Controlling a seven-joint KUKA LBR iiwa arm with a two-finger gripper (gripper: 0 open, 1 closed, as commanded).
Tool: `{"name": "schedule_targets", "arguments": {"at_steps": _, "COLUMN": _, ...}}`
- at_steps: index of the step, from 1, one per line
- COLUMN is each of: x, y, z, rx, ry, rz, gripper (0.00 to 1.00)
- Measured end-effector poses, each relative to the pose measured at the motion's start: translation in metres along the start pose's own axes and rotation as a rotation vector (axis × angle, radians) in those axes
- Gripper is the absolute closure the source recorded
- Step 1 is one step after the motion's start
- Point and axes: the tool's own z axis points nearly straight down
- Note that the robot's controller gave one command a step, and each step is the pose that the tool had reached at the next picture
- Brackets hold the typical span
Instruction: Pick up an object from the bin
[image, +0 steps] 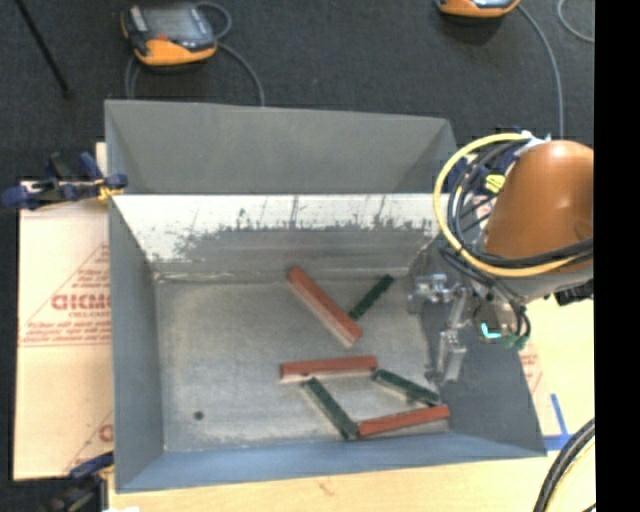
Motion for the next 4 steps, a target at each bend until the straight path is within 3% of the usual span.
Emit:
{"name": "schedule_targets", "arguments": {"at_steps": 1, "x": -0.002, "y": 0.000, "z": -0.004, "rx": 0.001, "ry": -0.007, "rz": -0.002, "gripper": 0.00}}
{"name": "schedule_targets", "arguments": {"at_steps": 2, "x": -0.001, "y": 0.004, "z": 0.025, "rx": 0.003, "ry": -0.015, "rz": -0.063, "gripper": 0.00}}
{"name": "schedule_targets", "arguments": {"at_steps": 3, "x": -0.002, "y": 0.009, "z": 0.085, "rx": 0.000, "ry": -0.013, "rz": -0.047, "gripper": 0.00}}
{"name": "schedule_targets", "arguments": {"at_steps": 4, "x": -0.001, "y": 0.005, "z": 0.146, "rx": 0.002, "ry": -0.009, "rz": -0.032, "gripper": 1.00}}
